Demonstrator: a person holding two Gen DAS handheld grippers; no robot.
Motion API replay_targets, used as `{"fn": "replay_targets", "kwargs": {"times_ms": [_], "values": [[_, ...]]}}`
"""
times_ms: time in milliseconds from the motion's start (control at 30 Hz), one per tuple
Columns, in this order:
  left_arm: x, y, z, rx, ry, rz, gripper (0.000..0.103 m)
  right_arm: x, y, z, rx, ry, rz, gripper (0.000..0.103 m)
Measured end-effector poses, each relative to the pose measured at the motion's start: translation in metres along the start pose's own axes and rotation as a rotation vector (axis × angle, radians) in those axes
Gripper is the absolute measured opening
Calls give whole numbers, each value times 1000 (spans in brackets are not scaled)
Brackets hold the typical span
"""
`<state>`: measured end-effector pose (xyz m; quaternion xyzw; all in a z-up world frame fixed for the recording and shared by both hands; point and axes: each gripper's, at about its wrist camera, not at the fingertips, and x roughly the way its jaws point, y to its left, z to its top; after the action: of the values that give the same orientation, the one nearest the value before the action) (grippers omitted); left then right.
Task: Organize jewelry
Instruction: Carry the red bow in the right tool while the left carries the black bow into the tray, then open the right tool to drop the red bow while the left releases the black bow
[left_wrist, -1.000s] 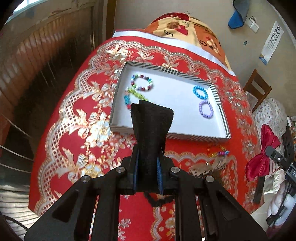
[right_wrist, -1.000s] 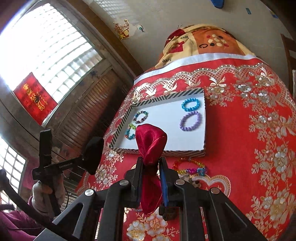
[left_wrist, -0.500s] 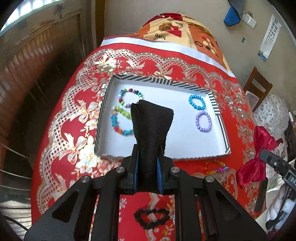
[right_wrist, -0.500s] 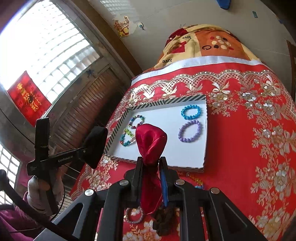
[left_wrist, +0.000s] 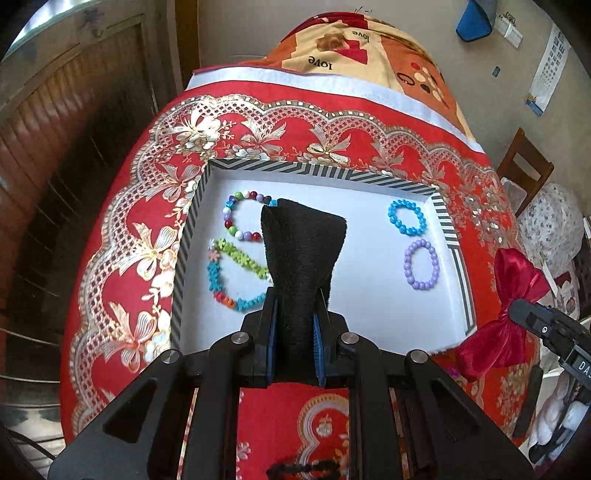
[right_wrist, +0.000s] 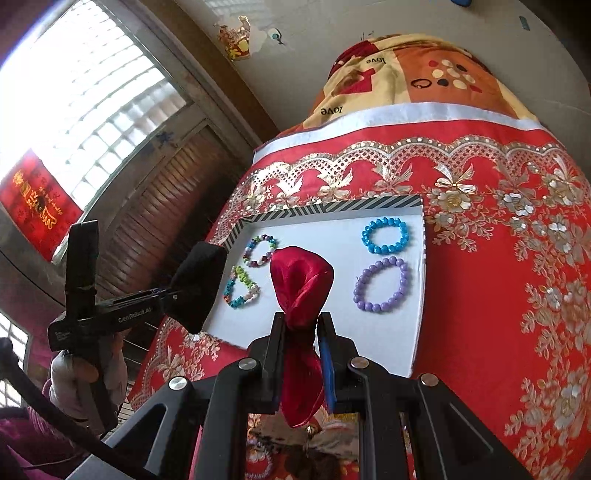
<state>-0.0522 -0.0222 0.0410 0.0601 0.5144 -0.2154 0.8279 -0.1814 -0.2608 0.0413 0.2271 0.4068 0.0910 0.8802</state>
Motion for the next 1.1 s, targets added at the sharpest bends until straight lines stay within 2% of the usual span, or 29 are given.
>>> {"fn": "replay_targets", "kwargs": {"times_ms": [333, 567, 833, 1100], "values": [[37, 0, 30, -15, 50, -15, 15, 37, -11, 29, 19, 28, -9, 16], [67, -2, 53, -27, 75, -15, 15, 85, -19, 60, 24, 69, -24, 16], [101, 2, 70, -42, 112, -12, 15, 135, -30, 83, 18, 141, -41, 16], [123, 2, 80, -46, 130, -5, 15, 165, -45, 98, 24, 166, -55, 16]]}}
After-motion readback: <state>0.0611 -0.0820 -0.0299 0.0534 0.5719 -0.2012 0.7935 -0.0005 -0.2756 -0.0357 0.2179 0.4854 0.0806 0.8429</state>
